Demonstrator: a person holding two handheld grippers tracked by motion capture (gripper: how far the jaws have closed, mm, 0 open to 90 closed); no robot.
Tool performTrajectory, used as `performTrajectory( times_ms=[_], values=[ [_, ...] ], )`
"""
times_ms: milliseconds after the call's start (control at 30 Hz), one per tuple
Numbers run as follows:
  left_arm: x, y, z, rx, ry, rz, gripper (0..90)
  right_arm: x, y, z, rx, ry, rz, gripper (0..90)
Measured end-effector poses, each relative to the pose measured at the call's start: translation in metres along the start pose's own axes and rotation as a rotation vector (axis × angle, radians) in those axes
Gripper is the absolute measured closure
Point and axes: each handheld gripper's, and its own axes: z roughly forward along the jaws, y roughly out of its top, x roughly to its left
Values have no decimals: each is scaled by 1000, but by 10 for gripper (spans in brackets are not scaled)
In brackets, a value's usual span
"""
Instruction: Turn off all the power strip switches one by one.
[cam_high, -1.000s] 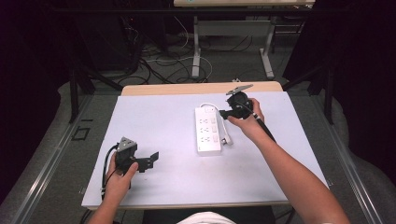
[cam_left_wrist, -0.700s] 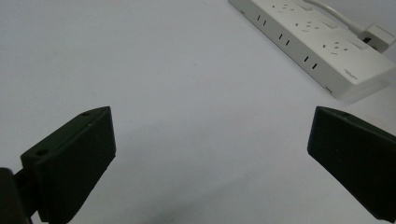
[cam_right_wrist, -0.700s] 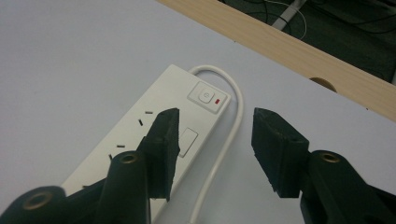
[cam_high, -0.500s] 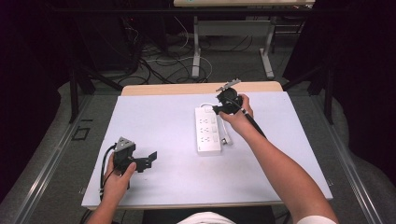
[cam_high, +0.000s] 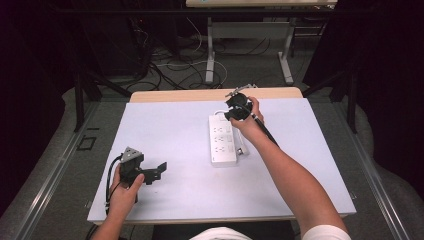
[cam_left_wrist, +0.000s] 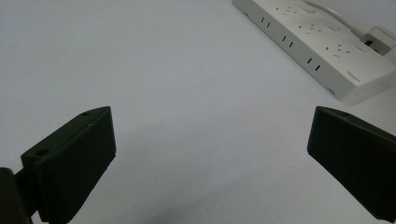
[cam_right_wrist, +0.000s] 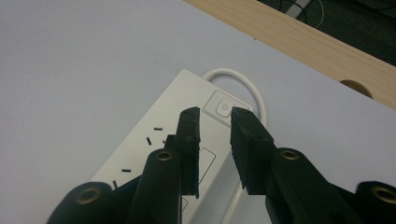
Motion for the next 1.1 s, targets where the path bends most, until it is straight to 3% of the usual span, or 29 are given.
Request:
performTrajectory(
  times_ms=[500, 800, 1100],
  values=[
    [1, -1, 1, -10, 5, -5, 12, -12, -2, 24, 28, 15, 73, 900],
    [3, -1, 1, -2, 3, -8, 13, -21, -6, 41, 60, 23, 113, 900],
    [4, -1, 2, -3, 2, -17, 13, -22, -9, 57, 48, 40, 129, 900]
  ],
)
